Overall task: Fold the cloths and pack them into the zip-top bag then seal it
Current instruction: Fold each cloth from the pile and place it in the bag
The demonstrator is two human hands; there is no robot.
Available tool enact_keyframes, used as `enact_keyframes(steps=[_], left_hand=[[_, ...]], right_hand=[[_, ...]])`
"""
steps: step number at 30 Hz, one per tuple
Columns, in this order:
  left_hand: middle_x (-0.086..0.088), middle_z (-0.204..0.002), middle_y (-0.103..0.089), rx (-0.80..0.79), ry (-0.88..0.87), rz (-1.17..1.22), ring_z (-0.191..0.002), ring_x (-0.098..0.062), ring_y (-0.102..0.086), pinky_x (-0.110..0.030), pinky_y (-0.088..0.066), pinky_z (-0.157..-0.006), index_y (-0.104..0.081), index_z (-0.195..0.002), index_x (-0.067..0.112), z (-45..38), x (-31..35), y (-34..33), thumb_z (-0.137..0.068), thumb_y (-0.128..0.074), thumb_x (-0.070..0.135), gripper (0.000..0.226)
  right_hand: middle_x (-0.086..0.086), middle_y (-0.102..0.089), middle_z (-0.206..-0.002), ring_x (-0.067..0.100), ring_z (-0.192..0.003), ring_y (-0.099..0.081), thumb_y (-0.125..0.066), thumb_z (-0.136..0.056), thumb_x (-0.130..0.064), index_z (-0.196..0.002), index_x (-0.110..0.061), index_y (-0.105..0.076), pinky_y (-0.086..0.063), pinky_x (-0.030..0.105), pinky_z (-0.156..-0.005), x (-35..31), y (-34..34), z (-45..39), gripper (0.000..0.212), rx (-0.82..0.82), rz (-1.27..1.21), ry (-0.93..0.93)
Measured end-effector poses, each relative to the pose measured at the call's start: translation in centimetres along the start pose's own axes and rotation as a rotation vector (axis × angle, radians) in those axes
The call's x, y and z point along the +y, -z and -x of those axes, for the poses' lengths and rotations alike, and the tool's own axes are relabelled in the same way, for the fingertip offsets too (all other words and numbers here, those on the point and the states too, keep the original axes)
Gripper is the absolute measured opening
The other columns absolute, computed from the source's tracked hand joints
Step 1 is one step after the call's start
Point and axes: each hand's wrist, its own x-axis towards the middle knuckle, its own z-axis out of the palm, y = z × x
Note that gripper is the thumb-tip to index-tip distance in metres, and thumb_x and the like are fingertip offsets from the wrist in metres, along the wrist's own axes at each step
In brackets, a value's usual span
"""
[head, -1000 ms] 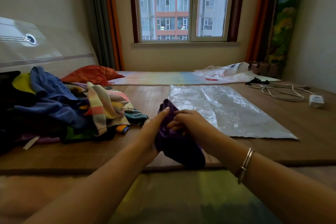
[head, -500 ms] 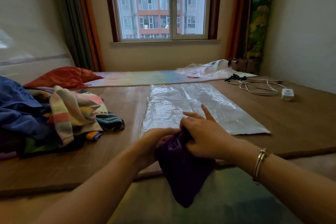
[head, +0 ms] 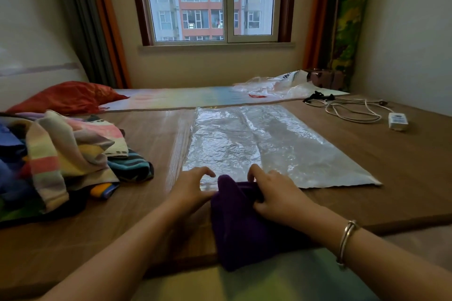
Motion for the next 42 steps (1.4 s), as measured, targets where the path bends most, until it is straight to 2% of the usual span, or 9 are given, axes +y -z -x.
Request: enact_keyframes(steps=[7,11,16,19,26,30,33,39,42], left_hand=[[0.012,-0.112,-0.066,-0.029,-0.055,-0.08,-0.106,-0.005,-0.056,-0.025,-0.041,-0.087,-0.073,-0.102,0.027,-0.7,-0.9,0.7,-0.085,-0.068,0.037,0.021],[0.014,-0.1,-0.07,-0.057,-0.126,-0.177,-0.092,-0.002,-0.062,-0.024,-0.048,-0.08,-0.073,-0.099,0.026,-0.4,-0.3,1.5,-0.09,-0.062,0.031,0.015],[0.014,-0.089,-0.069,0.148,-0.201,-0.111,-0.079,-0.001,-0.062,-0.026,-0.053,-0.074,-0.069,-0.09,0.024,1.0,1.0,1.8,-0.091,-0.06,0.028,0.009],[0.012,-0.086,-0.067,0.249,-0.239,0.01,-0.078,0.005,-0.059,-0.01,-0.047,-0.072,-0.068,-0.092,0.019,2.2,2.2,1.9,-0.09,-0.064,0.02,0.005],[0.008,-0.081,-0.07,0.471,-0.221,0.292,-0.08,-0.004,-0.066,-0.019,-0.052,-0.074,-0.068,-0.085,0.018,4.6,4.5,3.2,-0.089,-0.064,0.014,0.007],[0.009,-0.081,-0.07,0.527,-0.225,0.382,-0.08,-0.003,-0.066,-0.015,-0.051,-0.073,-0.067,-0.084,0.019,5.7,5.3,3.9,-0.089,-0.064,0.012,0.01],[0.009,-0.083,-0.069,0.495,-0.244,0.345,-0.083,-0.004,-0.065,-0.01,-0.048,-0.073,-0.065,-0.085,0.02,6.9,5.3,4.2,-0.09,-0.064,0.014,0.008],[0.008,-0.089,-0.069,0.434,-0.242,0.326,-0.086,-0.001,-0.063,-0.01,-0.048,-0.072,-0.068,-0.094,0.015,9.1,5.1,4.1,-0.093,-0.06,0.02,0.01],[0.012,-0.088,-0.068,0.471,-0.246,0.349,-0.088,0.004,-0.062,-0.007,-0.047,-0.074,-0.067,-0.093,0.021,9.7,5.6,4.1,-0.094,-0.058,0.017,0.01]], right_hand=[[0.001,-0.053,-0.089,0.019,-0.085,-0.047,-0.058,-0.076,-0.027,-0.075,-0.027,-0.045,-0.036,0.036,-0.079,1.2,-0.3,-0.5,0.014,-0.168,-0.208,-0.107],[0.0,-0.053,-0.089,0.018,-0.085,-0.048,-0.06,-0.079,-0.023,-0.083,-0.018,-0.047,-0.039,0.033,-0.076,0.4,0.2,0.2,0.015,-0.064,-0.134,-0.033],[-0.001,-0.055,-0.084,0.017,-0.075,-0.052,-0.059,-0.082,-0.024,-0.088,-0.021,-0.04,-0.042,0.029,-0.063,-1.8,1.2,1.8,0.02,0.114,-0.068,0.104],[-0.005,-0.063,-0.086,0.016,-0.07,-0.056,-0.058,-0.079,-0.03,-0.086,-0.026,-0.04,-0.048,0.033,-0.06,-3.0,2.0,2.2,0.019,0.147,-0.11,0.104],[0.006,-0.064,-0.083,0.025,-0.076,-0.061,-0.054,-0.07,-0.02,-0.082,-0.013,-0.056,-0.05,0.04,-0.069,-4.4,2.5,2.3,0.014,-0.114,-0.395,-0.136],[0.002,-0.053,-0.064,0.017,-0.061,-0.05,-0.052,-0.064,-0.022,-0.068,-0.012,-0.052,-0.036,0.027,-0.058,-4.4,3.2,1.8,0.011,-0.243,-0.556,-0.312],[0.002,-0.042,-0.058,0.015,-0.052,-0.039,-0.047,-0.078,0.0,-0.062,-0.012,-0.044,-0.029,0.023,-0.051,-4.2,5.0,1.5,0.02,-0.223,-0.618,-0.424],[-0.002,-0.04,-0.052,0.013,-0.045,-0.039,-0.046,-0.065,-0.019,-0.062,-0.017,-0.036,-0.03,0.026,-0.05,-2.8,7.3,3.0,0.01,-0.033,-1.24,-0.459],[0.006,-0.054,-0.065,0.021,-0.059,-0.053,-0.048,-0.085,-0.015,-0.074,-0.009,-0.051,-0.038,0.028,-0.056,-2.6,6.4,1.8,0.013,0.125,-0.9,-0.547]])
